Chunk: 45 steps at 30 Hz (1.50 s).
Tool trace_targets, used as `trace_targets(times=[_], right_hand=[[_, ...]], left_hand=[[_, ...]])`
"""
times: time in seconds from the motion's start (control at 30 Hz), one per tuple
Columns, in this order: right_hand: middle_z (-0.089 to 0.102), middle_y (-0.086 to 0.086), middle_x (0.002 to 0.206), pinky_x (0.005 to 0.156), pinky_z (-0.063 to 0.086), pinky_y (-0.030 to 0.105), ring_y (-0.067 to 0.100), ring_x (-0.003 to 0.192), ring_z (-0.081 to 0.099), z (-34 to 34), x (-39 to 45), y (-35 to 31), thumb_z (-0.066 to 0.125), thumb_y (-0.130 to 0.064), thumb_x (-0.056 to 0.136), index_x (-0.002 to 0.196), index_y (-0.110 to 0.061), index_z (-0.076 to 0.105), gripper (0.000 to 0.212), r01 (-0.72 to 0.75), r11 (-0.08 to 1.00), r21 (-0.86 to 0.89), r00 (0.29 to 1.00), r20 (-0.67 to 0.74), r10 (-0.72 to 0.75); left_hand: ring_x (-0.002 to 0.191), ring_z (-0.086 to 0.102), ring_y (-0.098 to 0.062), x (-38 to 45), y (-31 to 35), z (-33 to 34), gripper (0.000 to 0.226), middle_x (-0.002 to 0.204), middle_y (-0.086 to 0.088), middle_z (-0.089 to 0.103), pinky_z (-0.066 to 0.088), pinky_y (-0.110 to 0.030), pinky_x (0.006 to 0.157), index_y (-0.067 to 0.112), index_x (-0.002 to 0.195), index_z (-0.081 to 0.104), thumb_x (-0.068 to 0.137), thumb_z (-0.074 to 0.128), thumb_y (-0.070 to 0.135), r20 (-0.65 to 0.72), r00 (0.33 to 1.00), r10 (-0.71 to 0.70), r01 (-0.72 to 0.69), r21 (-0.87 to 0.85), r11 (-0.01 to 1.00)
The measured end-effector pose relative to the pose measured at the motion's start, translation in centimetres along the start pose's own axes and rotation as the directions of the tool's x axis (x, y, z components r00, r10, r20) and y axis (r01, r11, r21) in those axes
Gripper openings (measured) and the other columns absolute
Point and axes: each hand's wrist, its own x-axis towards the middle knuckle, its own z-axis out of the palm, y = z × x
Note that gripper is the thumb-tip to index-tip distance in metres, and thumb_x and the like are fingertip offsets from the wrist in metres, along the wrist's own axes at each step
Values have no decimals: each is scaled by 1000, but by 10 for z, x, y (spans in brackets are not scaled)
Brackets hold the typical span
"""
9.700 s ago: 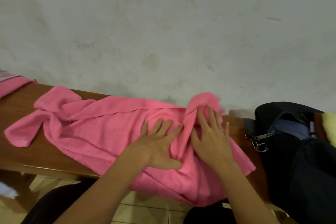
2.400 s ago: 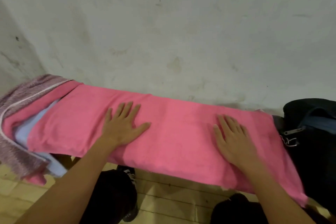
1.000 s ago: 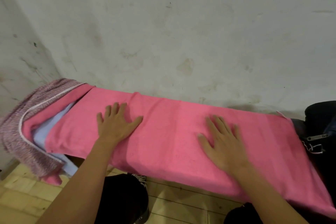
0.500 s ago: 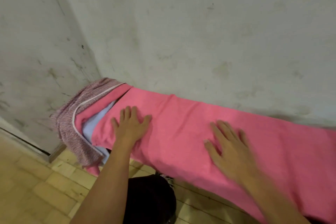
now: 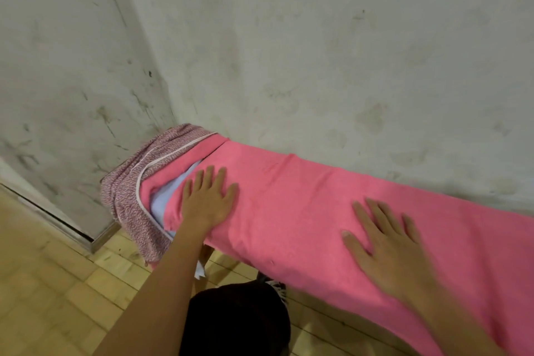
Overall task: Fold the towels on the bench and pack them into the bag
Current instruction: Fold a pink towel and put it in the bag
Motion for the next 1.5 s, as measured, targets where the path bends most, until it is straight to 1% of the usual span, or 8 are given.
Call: trace_targets(times=[0.2,0.4,0.6,0.73,0.83,1.13,1.37,1.5], right_hand=[[8,-1,166,123,7,52,18,153,7,-5,2,-8,-14,-70,83,158,-32,8,87,9,999,33,997,-71,-7],[56,4,136,110,41,40,24,125,52,-18,25,-48,50,-37,99,133,-13,58,42,224,923,312,953,-266,-142],[62,3,124,100,47,40,23,114,58,-34,72,-96,52,-25,97,125,-13,61,32,367,892,264,916,-271,-296],[59,3,128,104,43,43,23,122,53,-40,120,-135,52,-17,96,128,-16,58,33,429,870,242,897,-224,-380],[55,3,134,104,42,41,22,124,50,-44,156,-168,47,-10,96,134,-17,54,40,467,856,222,884,-152,-442],[52,10,139,105,27,25,29,127,43,-54,207,-245,46,9,82,140,-18,55,65,641,755,138,762,3,-647],[40,4,152,103,44,46,31,131,48,-54,227,-240,53,-24,96,152,-44,25,66,562,826,51,814,143,-563],[58,2,128,79,41,36,28,110,59,-61,235,-240,49,-31,98,123,-37,58,27,525,837,-152,851,109,-514]], left_hand=[[131,41,-34,-11,-7,-15,38,138,-16,51,25,-53,114,6,123,56,96,47,30,-220,970,-105,62,-192,979],[142,28,-38,-31,-2,-29,49,151,-19,36,17,-57,116,12,145,39,98,42,26,-163,850,-500,438,-308,845],[115,51,-46,-25,-49,-14,41,126,-26,53,44,-59,97,1,127,51,97,50,29,-165,813,-559,450,-430,782],[75,61,-37,-26,-63,-15,17,78,-18,61,45,-39,63,1,82,60,84,60,18,-162,854,-494,350,-525,776],[68,57,-35,-28,-61,-15,30,69,-17,55,35,-35,59,8,60,50,81,64,24,-193,867,-460,300,-534,790],[54,47,-6,-25,-37,-50,7,68,5,57,36,-11,44,13,89,60,88,63,7,-146,908,-393,56,-886,459],[76,62,-8,-37,-23,-69,23,93,-6,74,52,-30,72,22,87,79,90,64,5,-70,996,-62,-44,-937,347],[97,69,-19,-38,-20,-74,23,96,-3,76,51,-45,93,24,95,80,90,65,7,2,1000,10,-1,-956,295]])
